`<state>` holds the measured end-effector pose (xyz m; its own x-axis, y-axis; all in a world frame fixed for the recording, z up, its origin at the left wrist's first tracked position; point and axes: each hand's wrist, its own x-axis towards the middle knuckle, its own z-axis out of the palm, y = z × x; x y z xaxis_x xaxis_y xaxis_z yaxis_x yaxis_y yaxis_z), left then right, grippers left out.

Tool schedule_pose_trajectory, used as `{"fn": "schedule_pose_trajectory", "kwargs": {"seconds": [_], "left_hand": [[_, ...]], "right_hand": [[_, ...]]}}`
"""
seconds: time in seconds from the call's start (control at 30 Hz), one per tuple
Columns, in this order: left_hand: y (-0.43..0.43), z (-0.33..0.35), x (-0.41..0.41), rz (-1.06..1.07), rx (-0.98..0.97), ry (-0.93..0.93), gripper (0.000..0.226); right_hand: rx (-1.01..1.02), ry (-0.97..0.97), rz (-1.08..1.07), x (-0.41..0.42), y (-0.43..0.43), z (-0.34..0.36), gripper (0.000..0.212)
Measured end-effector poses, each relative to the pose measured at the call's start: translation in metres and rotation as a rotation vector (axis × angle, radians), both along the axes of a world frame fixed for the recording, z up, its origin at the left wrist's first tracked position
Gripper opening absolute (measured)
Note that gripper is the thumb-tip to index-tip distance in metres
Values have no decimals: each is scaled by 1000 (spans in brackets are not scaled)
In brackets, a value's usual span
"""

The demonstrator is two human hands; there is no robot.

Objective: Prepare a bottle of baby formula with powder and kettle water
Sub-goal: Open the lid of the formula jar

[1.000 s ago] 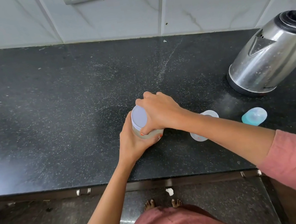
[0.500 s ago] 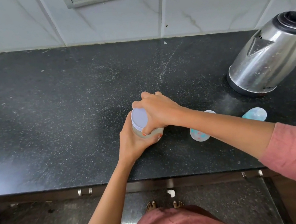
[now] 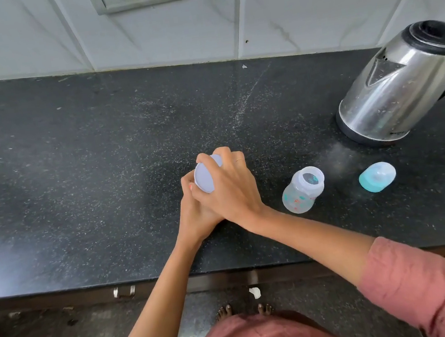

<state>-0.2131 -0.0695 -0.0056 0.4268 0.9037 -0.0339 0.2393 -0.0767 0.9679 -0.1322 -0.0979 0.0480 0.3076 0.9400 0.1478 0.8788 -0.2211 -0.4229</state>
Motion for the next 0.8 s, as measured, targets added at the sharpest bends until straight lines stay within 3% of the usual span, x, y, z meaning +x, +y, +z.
{"fn": "schedule_pose_trajectory", "kwargs": {"seconds": [0.27, 0.47, 0.67, 0.73, 0.8], "left_hand": [[6, 0, -2, -50, 21, -17, 76], [8, -2, -3, -74, 6, 2, 78], [9, -5, -2, -68, -10, 35, 95], [9, -5, -4, -78, -21, 8, 98], [8, -3, -5, -75, -45, 4, 93]], "right_hand": [[137, 70, 115, 12, 3, -11, 39], [-85, 72, 404, 35, 9, 4, 45], [-362, -44, 692, 50, 20, 31, 60], [-406, -68, 683, 50, 21, 40, 66], [-385, 23, 526, 50, 20, 54, 67]]}}
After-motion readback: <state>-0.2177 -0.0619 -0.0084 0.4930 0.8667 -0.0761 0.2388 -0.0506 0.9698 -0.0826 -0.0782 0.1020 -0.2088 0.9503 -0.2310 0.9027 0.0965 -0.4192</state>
